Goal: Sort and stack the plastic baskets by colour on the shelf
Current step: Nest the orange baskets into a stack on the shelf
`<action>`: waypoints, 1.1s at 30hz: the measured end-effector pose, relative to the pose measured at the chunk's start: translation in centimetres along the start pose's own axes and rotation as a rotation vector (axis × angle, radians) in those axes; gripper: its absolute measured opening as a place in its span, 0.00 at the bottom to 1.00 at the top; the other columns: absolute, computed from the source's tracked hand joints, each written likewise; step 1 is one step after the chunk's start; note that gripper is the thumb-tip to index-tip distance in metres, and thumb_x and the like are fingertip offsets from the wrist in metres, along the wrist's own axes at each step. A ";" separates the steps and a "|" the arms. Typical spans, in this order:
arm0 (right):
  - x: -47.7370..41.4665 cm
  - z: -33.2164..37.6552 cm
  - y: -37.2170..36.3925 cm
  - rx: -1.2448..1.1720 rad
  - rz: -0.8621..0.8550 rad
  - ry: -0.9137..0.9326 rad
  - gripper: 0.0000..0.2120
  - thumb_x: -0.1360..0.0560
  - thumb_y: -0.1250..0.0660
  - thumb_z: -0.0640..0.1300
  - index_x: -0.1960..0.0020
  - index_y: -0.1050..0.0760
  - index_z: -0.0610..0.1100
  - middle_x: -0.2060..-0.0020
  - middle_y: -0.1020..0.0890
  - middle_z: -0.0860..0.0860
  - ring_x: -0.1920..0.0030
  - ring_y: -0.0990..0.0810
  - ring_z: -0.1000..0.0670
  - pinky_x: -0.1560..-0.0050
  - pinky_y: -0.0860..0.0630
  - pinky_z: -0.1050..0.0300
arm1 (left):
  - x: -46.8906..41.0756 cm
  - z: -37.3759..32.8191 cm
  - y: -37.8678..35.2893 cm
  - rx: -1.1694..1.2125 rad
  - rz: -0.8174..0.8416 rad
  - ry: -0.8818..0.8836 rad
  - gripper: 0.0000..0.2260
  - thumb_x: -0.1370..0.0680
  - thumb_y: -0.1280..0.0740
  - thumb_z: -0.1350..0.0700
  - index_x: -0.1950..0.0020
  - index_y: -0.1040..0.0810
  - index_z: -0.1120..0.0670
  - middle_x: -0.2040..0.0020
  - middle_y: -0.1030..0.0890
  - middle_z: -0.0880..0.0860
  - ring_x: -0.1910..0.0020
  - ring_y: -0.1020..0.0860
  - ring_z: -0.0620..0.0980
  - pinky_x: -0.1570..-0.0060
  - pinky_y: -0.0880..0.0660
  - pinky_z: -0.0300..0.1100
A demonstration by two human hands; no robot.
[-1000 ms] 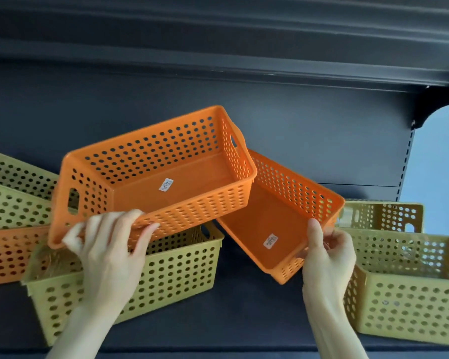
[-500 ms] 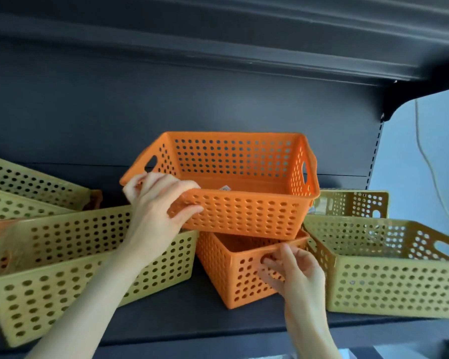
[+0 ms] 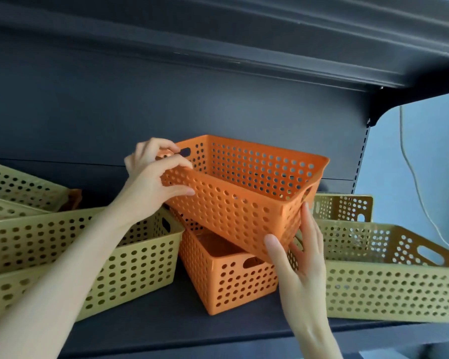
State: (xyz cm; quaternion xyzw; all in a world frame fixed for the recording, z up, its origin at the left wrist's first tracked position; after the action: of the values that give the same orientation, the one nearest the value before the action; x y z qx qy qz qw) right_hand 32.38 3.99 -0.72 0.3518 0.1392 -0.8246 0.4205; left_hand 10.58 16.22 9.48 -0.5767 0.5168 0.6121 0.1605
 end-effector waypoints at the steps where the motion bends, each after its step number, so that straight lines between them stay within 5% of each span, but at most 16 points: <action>1: 0.1 0.0 -0.1 0.026 -0.009 0.027 0.36 0.31 0.33 0.61 0.26 0.40 0.53 0.28 0.37 0.60 0.29 0.40 0.64 0.34 0.39 0.68 | -0.1 0.3 -0.3 -0.003 -0.028 0.012 0.15 0.38 0.27 0.46 0.53 0.19 0.45 0.46 0.31 0.47 0.45 0.35 0.47 0.41 0.42 0.45; 4: 0.4 -1.2 -0.4 0.126 -0.034 0.078 0.31 0.28 0.30 0.54 0.29 0.35 0.47 0.29 0.34 0.54 0.27 0.38 0.56 0.31 0.37 0.62 | -0.7 1.0 -1.4 0.145 -0.022 0.110 0.16 0.33 0.25 0.59 0.48 0.20 0.46 0.51 0.28 0.50 0.57 0.27 0.46 0.52 0.28 0.36; 6: 0.5 -2.8 -1.1 0.118 0.008 0.011 0.29 0.27 0.30 0.56 0.29 0.34 0.51 0.29 0.32 0.53 0.28 0.35 0.50 0.32 0.33 0.50 | -0.2 1.1 -2.4 0.223 0.035 0.163 0.18 0.28 0.30 0.64 0.41 0.23 0.47 0.49 0.25 0.49 0.52 0.23 0.44 0.46 0.24 0.40; 9: 1.0 -3.9 -2.2 0.037 0.088 -0.097 0.28 0.28 0.33 0.62 0.31 0.35 0.59 0.30 0.30 0.53 0.30 0.32 0.47 0.35 0.30 0.44 | 3.3 -0.4 -4.2 0.367 0.084 0.287 0.19 0.20 0.40 0.58 0.31 0.31 0.44 0.36 0.27 0.45 0.37 0.29 0.38 0.34 0.32 0.43; 14: 0.8 -1.6 -1.9 0.103 -0.013 -0.009 0.27 0.30 0.36 0.64 0.33 0.36 0.60 0.26 0.44 0.58 0.26 0.49 0.57 0.33 0.46 0.61 | 8.8 -3.9 -6.0 0.551 0.024 0.445 0.22 0.23 0.45 0.41 0.29 0.38 0.38 0.29 0.35 0.37 0.32 0.39 0.30 0.30 0.41 0.41; 18: -0.7 -2.1 -1.7 0.005 0.031 -0.103 0.42 0.32 0.38 0.67 0.25 0.52 0.57 0.25 0.48 0.61 0.26 0.51 0.62 0.26 0.49 0.55 | 10.0 -4.7 -7.1 0.578 0.037 0.483 0.30 0.31 0.41 0.30 0.31 0.39 0.35 0.29 0.36 0.37 0.31 0.40 0.31 0.32 0.40 0.41; 21: -1.2 -2.4 -1.4 -0.040 0.018 -0.158 0.43 0.34 0.39 0.68 0.24 0.50 0.55 0.28 0.38 0.58 0.28 0.39 0.58 0.27 0.40 0.47 | 9.8 -4.5 -6.9 0.520 -0.031 0.457 0.24 0.30 0.36 0.33 0.39 0.32 0.41 0.37 0.27 0.45 0.36 0.29 0.41 0.37 0.29 0.48; 23: -1.3 -2.1 -1.2 0.015 0.007 -0.133 0.41 0.32 0.39 0.67 0.25 0.48 0.54 0.30 0.38 0.58 0.29 0.41 0.58 0.28 0.42 0.49 | 9.4 -4.3 -6.3 0.515 -0.090 0.445 0.19 0.28 0.36 0.36 0.41 0.30 0.43 0.40 0.25 0.47 0.39 0.26 0.45 0.40 0.27 0.51; 27: -1.7 -2.4 -1.5 0.056 0.064 -0.163 0.43 0.32 0.38 0.66 0.24 0.55 0.56 0.25 0.48 0.60 0.26 0.52 0.59 0.27 0.52 0.52 | 9.0 -4.9 -5.5 0.469 -0.145 0.400 0.17 0.23 0.39 0.44 0.35 0.33 0.44 0.36 0.27 0.44 0.36 0.30 0.38 0.35 0.33 0.37; 30: -1.8 -2.9 -1.7 0.003 0.083 -0.190 0.47 0.32 0.33 0.65 0.24 0.57 0.55 0.28 0.42 0.57 0.27 0.43 0.55 0.26 0.45 0.48 | 10.5 -5.4 -6.6 0.376 -0.114 0.398 0.19 0.22 0.41 0.43 0.31 0.40 0.41 0.29 0.33 0.46 0.30 0.38 0.37 0.32 0.42 0.31; 33: -1.2 -3.0 -2.1 0.074 0.088 -0.123 0.34 0.27 0.33 0.56 0.28 0.46 0.58 0.35 0.41 0.57 0.33 0.39 0.55 0.30 0.41 0.52 | 12.4 -5.3 -7.8 0.339 -0.131 0.394 0.24 0.23 0.42 0.39 0.29 0.43 0.40 0.27 0.37 0.51 0.27 0.42 0.44 0.30 0.45 0.34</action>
State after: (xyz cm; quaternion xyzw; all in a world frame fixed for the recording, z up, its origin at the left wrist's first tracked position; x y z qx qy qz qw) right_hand 32.57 7.55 -2.19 0.3214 0.0668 -0.8300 0.4509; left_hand 16.09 10.14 -3.77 -0.6815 0.5949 0.3811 0.1906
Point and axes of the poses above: each hand's wrist, its own x-axis away from the middle knuckle, its own y-axis out of the back of the hand, z = x × y, the point moved 6 cm from there along -x, towards the middle knuckle
